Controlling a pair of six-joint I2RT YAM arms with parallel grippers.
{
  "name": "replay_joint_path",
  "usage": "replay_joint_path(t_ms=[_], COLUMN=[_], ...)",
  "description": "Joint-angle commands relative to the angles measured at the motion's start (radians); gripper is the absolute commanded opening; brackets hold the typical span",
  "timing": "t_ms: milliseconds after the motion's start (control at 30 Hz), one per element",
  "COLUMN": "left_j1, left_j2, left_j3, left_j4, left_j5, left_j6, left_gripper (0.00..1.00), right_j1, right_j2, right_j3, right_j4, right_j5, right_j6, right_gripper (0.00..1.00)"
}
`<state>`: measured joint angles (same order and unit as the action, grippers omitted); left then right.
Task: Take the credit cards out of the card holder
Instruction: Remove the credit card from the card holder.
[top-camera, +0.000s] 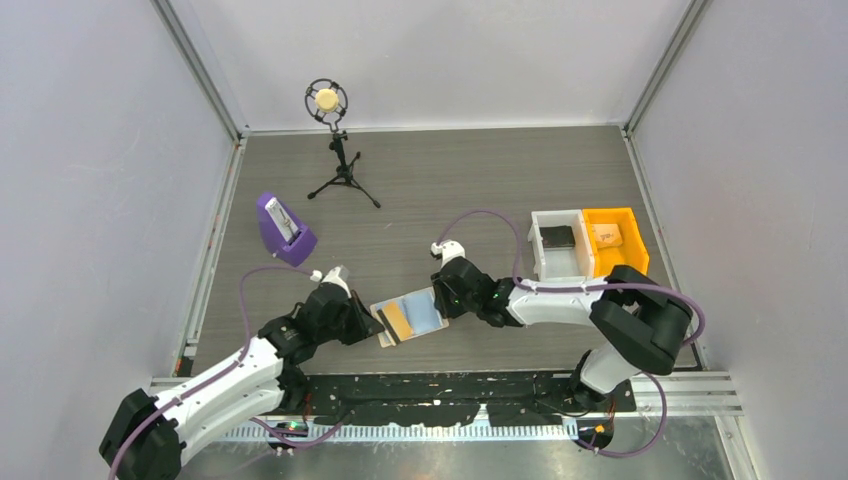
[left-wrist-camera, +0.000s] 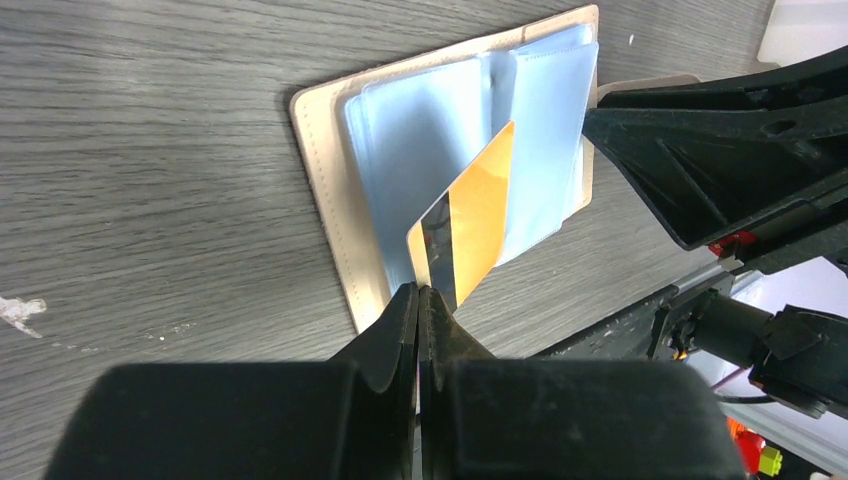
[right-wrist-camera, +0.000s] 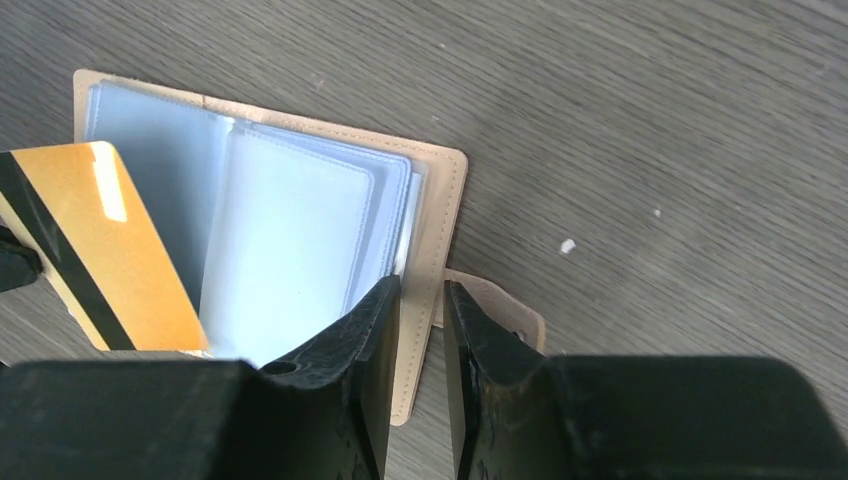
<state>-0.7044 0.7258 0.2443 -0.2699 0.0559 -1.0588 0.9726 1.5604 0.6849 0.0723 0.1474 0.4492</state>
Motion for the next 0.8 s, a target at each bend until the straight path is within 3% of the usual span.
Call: replay_joint_path(t_ms=[0, 233, 433, 633, 767], left_j1=[0.005, 0.005, 0.005, 0.006, 0.005], left_j2=[-0.008, -0.022, -0.029, -0.026, -0.017], left_j3=[0.02, 0.032, 0.034, 0.033, 0.04], left_j4=[0.045, 0.078, 0.126, 0.133, 0.123], left_j5=[0.043, 0.062, 0.108, 0.116, 0.116], left_j6=[0.001, -0.012, -0.021, -0.029, -0.049], left_gripper=[0.0, 0.0, 0.0, 0.0, 0.0], right_j1=[-0.011, -0.008, 0.037, 0.045, 0.097], right_j2=[-0.078, -0.211, -0.244, -0.195, -0.204], right_j3=[-0.056, -0.078, -0.117, -0.035, -0.079], right_j4=[-0.028, 0.134, 0.291, 0.256, 0.32], right_j5=[-0.015, -0.164, -0.266, -0.416, -0.354], right_j6=[-0.057, -0.192, -0.302, -0.281, -0.347], right_gripper=[0.31, 0.35, 0.45, 0.56, 0.57])
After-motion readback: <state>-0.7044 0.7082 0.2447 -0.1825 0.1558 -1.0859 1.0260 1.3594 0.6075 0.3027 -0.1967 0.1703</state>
